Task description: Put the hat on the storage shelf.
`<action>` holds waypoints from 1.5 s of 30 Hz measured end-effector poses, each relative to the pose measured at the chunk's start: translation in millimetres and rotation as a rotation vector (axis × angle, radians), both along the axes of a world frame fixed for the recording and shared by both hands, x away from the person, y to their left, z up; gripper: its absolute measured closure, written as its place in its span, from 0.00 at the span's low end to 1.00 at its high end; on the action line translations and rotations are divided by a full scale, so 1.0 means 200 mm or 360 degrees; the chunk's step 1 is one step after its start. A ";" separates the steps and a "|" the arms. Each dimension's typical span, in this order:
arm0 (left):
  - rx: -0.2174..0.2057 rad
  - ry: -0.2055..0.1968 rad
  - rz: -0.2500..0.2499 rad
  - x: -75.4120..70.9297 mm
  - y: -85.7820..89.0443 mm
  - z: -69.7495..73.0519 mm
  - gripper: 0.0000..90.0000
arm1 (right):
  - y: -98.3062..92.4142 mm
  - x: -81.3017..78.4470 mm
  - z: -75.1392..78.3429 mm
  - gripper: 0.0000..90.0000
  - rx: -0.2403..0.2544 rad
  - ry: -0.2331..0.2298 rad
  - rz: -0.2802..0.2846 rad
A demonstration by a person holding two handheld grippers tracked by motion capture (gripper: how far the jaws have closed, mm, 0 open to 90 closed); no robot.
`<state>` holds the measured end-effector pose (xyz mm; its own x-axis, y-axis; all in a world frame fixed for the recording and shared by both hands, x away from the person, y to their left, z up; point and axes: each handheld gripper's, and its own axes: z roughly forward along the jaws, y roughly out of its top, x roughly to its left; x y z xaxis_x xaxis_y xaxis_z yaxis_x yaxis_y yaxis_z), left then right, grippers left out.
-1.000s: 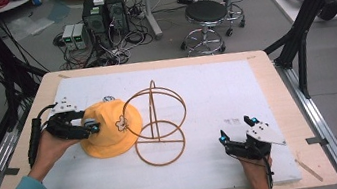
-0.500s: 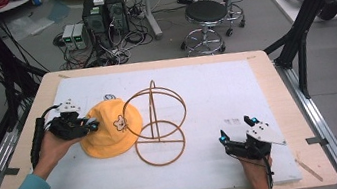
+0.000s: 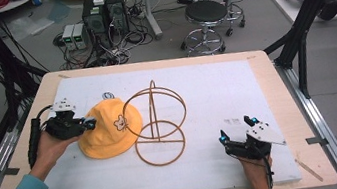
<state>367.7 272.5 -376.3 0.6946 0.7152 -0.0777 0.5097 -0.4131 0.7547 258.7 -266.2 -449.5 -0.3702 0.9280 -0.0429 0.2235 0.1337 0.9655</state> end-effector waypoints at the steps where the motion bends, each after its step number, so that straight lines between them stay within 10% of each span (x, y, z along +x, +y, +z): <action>1: 0.0003 -0.0007 0.0002 0.00 0.00 0.01 0.90 | 0.00 0.00 0.00 0.05 -0.0005 -0.0002 0.0002; 45: -0.0202 -0.0334 -0.0014 -0.10 0.11 0.84 0.90 | 0.00 0.00 0.00 0.05 -0.0013 0.0006 0.0003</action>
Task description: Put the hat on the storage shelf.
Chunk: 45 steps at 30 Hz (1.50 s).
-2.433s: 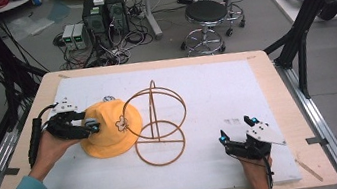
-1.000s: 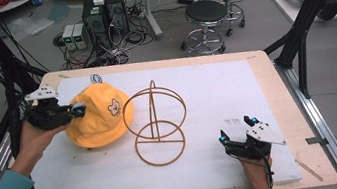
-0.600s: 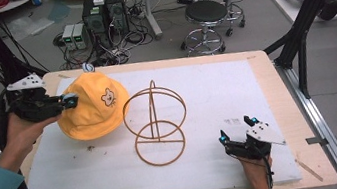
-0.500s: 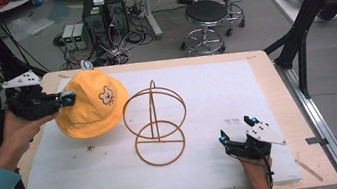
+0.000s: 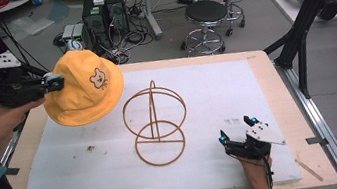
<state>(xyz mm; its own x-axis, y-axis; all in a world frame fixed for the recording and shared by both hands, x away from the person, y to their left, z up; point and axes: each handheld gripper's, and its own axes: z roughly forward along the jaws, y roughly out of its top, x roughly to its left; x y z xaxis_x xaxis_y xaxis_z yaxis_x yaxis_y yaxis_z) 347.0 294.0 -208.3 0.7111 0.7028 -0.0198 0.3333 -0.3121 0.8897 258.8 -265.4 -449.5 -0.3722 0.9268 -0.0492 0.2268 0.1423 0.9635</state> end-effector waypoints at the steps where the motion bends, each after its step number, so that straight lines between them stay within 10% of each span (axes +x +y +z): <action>1: -0.0010 -0.0001 -0.0006 0.00 0.00 0.01 0.90 | 0.00 0.00 0.00 0.05 0.0000 0.0001 -0.0001; 25: -0.0093 -0.0084 -0.0198 -0.08 -0.24 0.22 0.90 | 0.00 0.00 0.00 0.05 -0.0007 0.0000 0.0000; 45: -0.0060 -0.0074 -0.0352 -0.12 -0.42 0.26 0.90 | 0.00 0.00 0.00 0.05 0.0000 -0.0001 0.0000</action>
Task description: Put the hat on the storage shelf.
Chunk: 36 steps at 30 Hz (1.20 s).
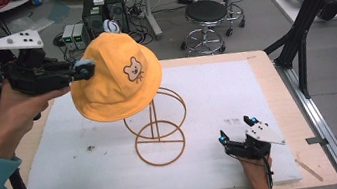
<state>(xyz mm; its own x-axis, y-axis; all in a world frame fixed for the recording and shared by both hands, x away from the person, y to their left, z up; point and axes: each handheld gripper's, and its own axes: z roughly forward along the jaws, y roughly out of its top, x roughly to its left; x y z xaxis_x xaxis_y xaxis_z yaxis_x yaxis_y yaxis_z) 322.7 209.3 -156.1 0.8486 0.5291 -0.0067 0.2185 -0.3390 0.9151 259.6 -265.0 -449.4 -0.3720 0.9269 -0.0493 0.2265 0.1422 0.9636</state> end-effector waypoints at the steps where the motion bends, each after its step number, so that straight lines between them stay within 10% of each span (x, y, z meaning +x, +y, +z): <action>1: -0.0001 0.0004 -0.0018 0.00 -0.02 -0.01 0.90 | 0.00 0.00 0.00 0.05 -0.0002 0.0002 0.0001; 14: 0.0051 0.0099 -0.0191 0.01 -0.27 -0.15 0.90 | 0.00 0.00 0.00 0.05 0.0005 0.0005 0.0002; 32: 0.0035 0.0182 -0.0279 0.01 -0.33 -0.33 0.88 | 0.00 0.00 0.00 0.05 0.0001 0.0001 0.0003; 36: -0.0011 0.0177 -0.0248 0.02 -0.32 -0.34 0.59 | 0.00 0.00 0.00 0.05 0.0001 0.0000 0.0004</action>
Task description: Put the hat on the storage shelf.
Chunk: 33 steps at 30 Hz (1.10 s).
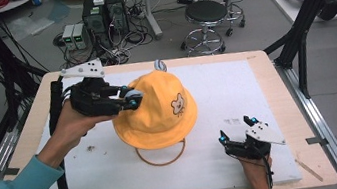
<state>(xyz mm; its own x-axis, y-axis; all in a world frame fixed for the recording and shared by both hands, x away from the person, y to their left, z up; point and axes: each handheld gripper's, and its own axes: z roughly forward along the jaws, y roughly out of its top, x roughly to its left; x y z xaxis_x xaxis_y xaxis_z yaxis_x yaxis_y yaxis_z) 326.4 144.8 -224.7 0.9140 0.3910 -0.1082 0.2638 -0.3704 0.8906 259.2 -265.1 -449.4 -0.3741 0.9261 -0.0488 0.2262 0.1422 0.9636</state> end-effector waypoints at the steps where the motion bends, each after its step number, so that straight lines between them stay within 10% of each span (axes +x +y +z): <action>1: -0.0006 -0.0025 0.0041 0.00 0.00 0.00 0.44 | 0.00 0.00 0.00 0.05 -0.0003 -0.0002 -0.0001; 4: -0.0005 -0.0100 0.0061 0.00 0.02 -0.01 0.12 | 0.00 0.00 0.00 0.05 -0.0002 -0.0004 -0.0008; 8: -0.0021 -0.0175 0.0074 -0.01 0.04 -0.02 0.02 | 0.00 -0.01 0.00 0.05 0.0004 -0.0007 -0.0007; 20: -0.0048 -0.0342 0.0211 -0.11 0.29 -0.19 0.02 | 0.00 0.00 0.00 0.05 -0.0008 -0.0006 -0.0004; 33: -0.0171 -0.0501 0.0516 -0.23 0.69 -0.69 0.02 | 0.00 0.00 0.00 0.05 0.0002 0.0006 -0.0012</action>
<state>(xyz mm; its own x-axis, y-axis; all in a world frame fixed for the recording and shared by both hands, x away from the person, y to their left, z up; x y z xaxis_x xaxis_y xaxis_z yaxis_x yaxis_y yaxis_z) 280.0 283.7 -362.5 0.7412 0.6639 0.0993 0.0616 -0.2147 0.9747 259.3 -265.3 -449.5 -0.3671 0.9290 -0.0462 0.2311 0.1392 0.9629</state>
